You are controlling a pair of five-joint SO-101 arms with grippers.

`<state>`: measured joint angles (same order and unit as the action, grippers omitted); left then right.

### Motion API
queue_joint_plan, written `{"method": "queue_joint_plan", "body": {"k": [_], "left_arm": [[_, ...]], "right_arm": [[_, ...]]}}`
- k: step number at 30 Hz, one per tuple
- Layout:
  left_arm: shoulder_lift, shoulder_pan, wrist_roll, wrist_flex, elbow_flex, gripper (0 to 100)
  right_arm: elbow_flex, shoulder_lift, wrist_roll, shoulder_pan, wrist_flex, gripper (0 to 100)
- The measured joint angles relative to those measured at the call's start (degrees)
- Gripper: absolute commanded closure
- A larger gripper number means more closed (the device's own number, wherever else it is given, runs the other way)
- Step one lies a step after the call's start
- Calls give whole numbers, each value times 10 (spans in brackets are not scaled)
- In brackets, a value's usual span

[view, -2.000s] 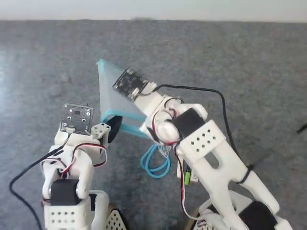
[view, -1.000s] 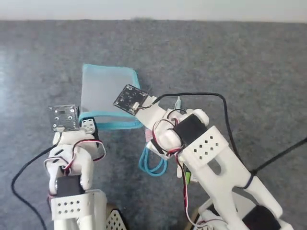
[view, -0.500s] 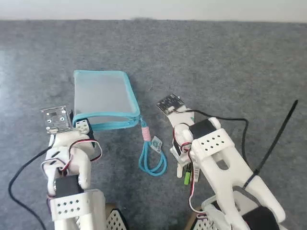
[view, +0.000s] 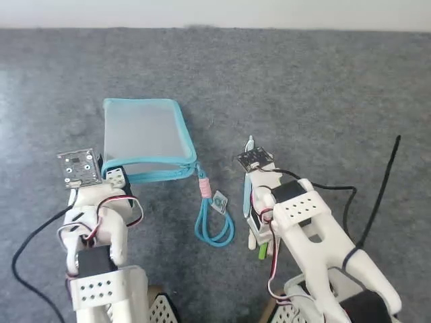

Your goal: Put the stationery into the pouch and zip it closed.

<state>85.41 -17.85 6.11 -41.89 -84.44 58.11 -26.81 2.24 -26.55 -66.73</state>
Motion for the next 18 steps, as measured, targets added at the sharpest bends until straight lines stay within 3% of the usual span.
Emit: {"method": "queue_joint_plan", "body": {"k": [3, 11, 18], "left_arm": [[0, 0, 0, 0, 0, 989], [0, 0, 0, 0, 0, 989], [0, 0, 0, 0, 0, 989]], "right_arm": [[27, -1, 0, 3, 34, 919], [44, -9, 1, 30, 74, 995], [-52, 18, 156, 160, 71, 992]]}}
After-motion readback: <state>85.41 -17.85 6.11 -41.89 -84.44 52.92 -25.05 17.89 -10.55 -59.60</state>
